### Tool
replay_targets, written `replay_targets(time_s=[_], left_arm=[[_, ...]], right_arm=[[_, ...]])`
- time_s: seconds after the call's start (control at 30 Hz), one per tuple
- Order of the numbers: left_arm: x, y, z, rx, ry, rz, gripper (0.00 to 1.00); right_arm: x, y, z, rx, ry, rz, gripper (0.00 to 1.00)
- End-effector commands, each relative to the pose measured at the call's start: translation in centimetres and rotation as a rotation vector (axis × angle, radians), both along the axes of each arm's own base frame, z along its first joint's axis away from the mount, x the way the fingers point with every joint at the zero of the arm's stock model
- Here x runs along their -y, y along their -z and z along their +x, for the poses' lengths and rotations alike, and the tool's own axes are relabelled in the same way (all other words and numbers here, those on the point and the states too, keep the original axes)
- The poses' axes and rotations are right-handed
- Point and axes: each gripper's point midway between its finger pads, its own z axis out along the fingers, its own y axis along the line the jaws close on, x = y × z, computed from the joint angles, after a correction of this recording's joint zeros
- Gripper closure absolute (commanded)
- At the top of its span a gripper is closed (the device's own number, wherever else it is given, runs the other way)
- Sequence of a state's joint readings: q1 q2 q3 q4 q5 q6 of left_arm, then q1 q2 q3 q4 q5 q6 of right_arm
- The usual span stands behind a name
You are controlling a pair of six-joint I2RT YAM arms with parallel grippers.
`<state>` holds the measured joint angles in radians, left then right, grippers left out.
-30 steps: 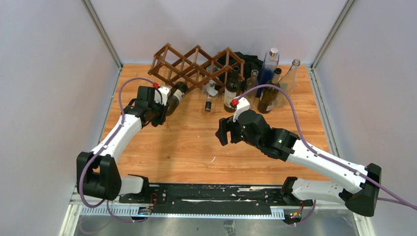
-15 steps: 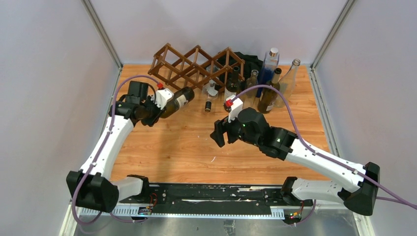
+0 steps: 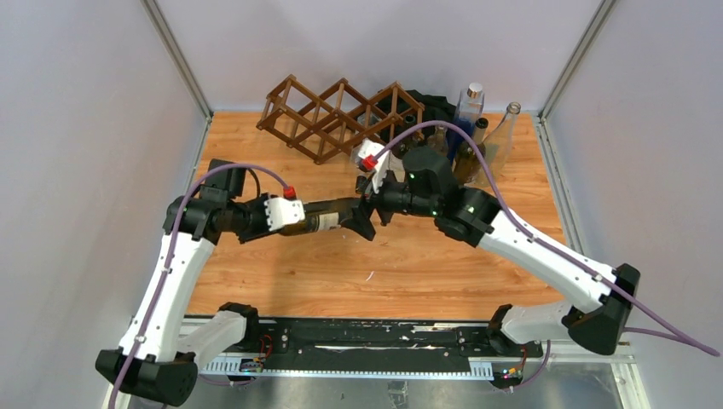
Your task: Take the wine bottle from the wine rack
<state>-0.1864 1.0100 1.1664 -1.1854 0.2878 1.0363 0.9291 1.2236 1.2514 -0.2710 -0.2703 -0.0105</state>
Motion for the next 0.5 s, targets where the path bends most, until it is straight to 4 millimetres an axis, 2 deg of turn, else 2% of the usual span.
replay_targets(time_s=[0.0, 0.23, 0.47], left_arm=[[2.2, -2.8, -0.8, 0.186, 0.274, -0.01, 1.0], [3.8, -4.2, -3.4, 0.411, 0.595, 0.047, 1.0], [4.7, -5.0, -3.5, 0.478, 0.696, 0.063, 1.0]], right_arm=[[-2.2, 0.5, -1.0, -0.003, -0.188, -0.052, 0.05], [-4.7, 2.4, -2.7, -0.096, -0.365, -0.065, 0.04], [-5.5, 4.7, -4.9, -0.182, -0.497, -0.091, 0.01]])
